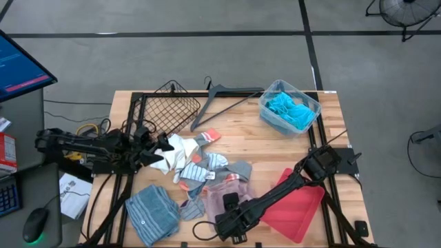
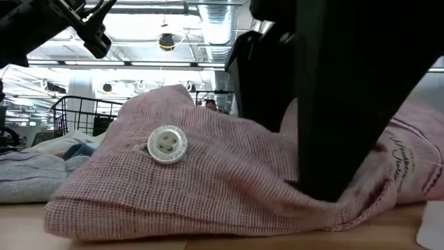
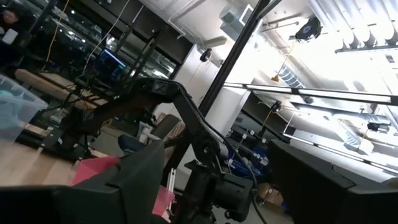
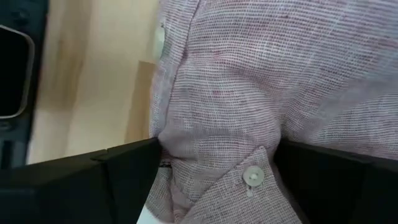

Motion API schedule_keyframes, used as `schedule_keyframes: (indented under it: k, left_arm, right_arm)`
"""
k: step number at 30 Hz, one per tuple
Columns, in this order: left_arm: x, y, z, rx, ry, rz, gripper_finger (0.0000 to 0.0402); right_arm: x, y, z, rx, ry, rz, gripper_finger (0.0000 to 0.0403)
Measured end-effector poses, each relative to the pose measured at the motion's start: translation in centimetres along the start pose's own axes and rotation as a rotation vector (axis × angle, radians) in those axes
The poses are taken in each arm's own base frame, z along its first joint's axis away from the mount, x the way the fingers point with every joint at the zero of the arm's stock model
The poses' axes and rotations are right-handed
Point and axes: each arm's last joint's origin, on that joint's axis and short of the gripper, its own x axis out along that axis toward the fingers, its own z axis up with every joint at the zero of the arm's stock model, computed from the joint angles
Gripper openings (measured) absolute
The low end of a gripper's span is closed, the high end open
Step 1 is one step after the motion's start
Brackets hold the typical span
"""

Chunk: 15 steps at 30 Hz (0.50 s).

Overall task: Pick & Place Cloths
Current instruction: Put the pink polo shirt into the black wire basket

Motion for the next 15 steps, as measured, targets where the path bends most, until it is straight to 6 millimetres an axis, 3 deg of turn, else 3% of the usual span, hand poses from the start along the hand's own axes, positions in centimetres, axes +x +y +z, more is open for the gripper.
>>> schedule_keyframes:
  k: [8,11,15]
  left_arm:
    - [0.1,0.1,-0.1,-0.026,0.01,0.008,0.0267]
    - [0.1,0.1,-0.1,-0.027,0.009,0.007,0.0259]
    - [0.1,0.2,-0.2,-0.029,0.013,0.011,0.0242]
  right_arm:
    - [0.6,-1.1,0.1,0.034,0.016,-0.047,0.0294]
    - [0.7,-1.8,0.2,0.046,0.024,-0.065,0.026]
    - [0.9,-2.9,0.2,0.065,0.047,-0.082,0.0183]
